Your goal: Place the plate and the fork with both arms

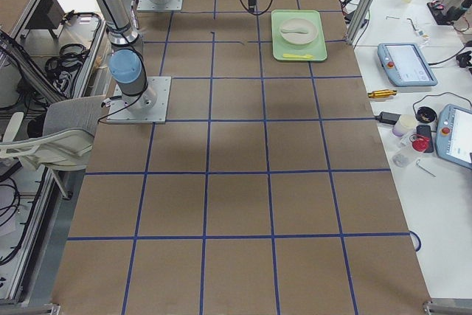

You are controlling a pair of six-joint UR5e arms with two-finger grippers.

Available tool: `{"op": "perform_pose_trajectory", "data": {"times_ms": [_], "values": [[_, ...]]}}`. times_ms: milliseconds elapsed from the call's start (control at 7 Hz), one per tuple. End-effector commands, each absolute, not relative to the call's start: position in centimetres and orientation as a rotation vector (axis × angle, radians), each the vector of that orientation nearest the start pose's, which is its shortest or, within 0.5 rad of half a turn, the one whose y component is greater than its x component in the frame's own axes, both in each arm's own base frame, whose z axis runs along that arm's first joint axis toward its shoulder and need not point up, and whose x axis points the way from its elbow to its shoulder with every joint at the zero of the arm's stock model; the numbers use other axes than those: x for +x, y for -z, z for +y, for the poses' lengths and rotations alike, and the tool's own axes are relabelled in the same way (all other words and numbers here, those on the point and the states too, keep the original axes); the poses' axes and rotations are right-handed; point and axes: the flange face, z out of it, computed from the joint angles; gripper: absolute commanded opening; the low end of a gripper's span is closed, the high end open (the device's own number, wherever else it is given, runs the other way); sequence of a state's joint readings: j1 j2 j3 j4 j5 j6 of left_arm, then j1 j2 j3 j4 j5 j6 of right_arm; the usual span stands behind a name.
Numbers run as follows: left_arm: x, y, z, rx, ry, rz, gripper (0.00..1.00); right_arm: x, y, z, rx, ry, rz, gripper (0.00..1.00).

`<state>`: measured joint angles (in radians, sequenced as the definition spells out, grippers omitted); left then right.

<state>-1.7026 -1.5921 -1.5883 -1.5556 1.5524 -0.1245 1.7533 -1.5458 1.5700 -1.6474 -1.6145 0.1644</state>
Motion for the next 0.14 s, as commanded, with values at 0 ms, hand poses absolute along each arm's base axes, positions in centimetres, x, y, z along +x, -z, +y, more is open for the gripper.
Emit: {"op": "perform_pose_trajectory", "data": {"times_ms": [0], "values": [[-19.94,-46.98,-47.55,0.009,-0.042,3.156,1.0,22.13,-48.31,-47.59,-0.03,0.087,3.176,1.0]]}}
